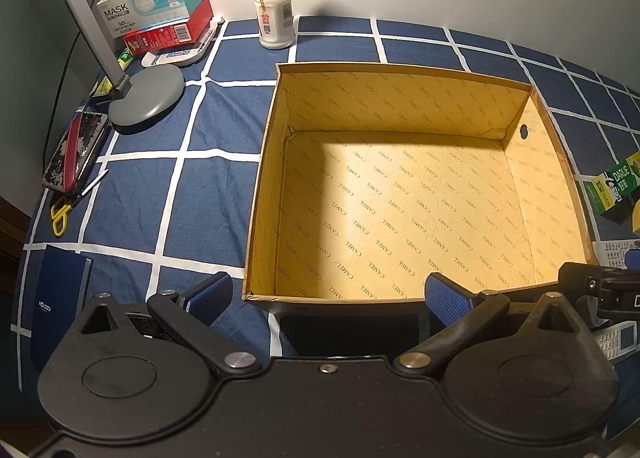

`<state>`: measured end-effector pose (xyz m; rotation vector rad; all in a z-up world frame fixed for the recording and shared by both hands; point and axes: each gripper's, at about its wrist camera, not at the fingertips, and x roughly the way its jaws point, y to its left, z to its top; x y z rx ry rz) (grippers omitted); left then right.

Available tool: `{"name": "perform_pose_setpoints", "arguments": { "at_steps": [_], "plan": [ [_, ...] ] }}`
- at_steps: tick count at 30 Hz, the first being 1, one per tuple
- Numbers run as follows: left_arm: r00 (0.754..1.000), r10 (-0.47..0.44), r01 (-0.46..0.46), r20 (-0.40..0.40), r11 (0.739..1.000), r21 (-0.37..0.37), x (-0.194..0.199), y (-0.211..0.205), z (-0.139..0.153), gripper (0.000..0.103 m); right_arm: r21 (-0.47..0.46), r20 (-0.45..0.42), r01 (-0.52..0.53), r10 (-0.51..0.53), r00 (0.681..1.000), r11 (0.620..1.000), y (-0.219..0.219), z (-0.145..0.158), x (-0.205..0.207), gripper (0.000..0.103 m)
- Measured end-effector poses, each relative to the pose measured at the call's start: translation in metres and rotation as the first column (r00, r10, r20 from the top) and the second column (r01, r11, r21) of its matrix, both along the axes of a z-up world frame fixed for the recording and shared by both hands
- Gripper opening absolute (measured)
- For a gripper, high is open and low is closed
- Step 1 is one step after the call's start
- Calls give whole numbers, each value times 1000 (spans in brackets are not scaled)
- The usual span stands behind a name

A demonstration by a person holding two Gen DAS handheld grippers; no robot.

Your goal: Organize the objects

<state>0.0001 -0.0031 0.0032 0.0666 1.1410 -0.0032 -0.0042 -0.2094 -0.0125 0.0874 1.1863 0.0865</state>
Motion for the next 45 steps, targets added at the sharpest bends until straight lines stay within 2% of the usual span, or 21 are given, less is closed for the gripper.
{"name": "perform_pose_setpoints", "arguments": {
  "at_steps": [11, 23, 35, 45],
  "plan": [
    [1000, -13, 13, 2, 1000, -1, -4, -4, 1, 103, 5, 8, 6, -6, 1000, 1000, -2, 1, -5, 103],
    [998, -67, 67, -4, 998, -5, -6, -26, 1, 103, 13, 0, 57, -57, 998, 998, -27, -1, -15, 103],
    [989, -143, 143, -21, 990, 4, -7, -90, -3, 103, 29, -19, 124, -123, 992, 992, -88, -11, -26, 103],
    [989, -140, 140, -43, 990, -9, -12, -165, -4, 103, 36, -34, 137, -136, 990, 990, -177, -16, -23, 103]
  ]
}}
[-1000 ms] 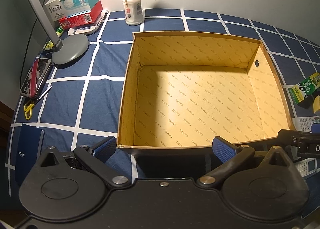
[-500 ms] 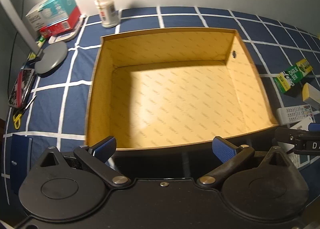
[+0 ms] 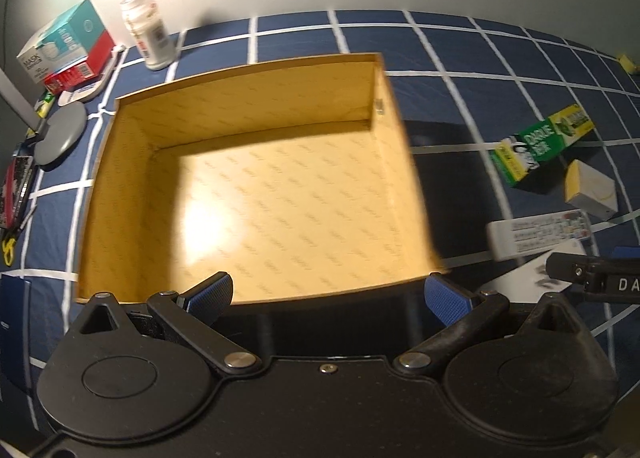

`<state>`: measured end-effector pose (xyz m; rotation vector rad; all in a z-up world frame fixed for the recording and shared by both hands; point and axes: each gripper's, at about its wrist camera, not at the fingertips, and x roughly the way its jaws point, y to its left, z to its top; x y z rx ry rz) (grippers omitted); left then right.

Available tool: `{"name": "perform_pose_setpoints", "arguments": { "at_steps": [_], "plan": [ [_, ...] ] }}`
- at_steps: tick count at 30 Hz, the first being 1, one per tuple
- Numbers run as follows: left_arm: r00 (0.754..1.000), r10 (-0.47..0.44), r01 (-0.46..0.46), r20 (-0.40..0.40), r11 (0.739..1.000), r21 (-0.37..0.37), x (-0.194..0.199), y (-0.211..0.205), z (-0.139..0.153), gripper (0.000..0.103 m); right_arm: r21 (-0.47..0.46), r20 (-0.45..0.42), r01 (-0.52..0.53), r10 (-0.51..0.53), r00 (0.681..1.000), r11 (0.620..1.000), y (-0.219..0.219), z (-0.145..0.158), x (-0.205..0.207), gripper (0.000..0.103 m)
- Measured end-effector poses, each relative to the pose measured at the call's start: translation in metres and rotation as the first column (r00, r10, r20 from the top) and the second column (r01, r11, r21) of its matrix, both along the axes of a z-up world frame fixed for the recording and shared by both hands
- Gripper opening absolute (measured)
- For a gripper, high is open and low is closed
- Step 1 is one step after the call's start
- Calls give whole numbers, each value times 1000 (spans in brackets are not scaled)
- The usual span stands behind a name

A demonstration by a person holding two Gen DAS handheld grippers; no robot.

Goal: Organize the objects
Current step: 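Move both tools past the box toward the white TV remote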

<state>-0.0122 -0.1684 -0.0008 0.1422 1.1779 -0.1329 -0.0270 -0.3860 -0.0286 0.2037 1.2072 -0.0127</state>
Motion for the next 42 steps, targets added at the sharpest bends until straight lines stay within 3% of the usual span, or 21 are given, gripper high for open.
{"name": "perform_pose_setpoints", "arguments": {
  "at_steps": [10, 20, 33, 42],
  "plan": [
    [999, 28, -29, -34, 999, -16, -12, -76, -15, 103, 35, -21, -37, 37, 999, 999, -83, -11, 7, 103],
    [994, 67, -68, -87, 998, -5, -13, -126, -36, 103, 105, -38, -73, 78, 996, 992, -136, -28, 21, 103],
    [984, 66, -64, -162, 998, 21, 16, -162, -73, 103, 162, -119, -91, 111, 987, 983, -156, -67, 56, 103],
    [971, -6, 10, -241, 1000, 13, 40, -182, -108, 103, 190, -197, -71, 108, 974, 979, -161, -103, 78, 103]
  ]
}}
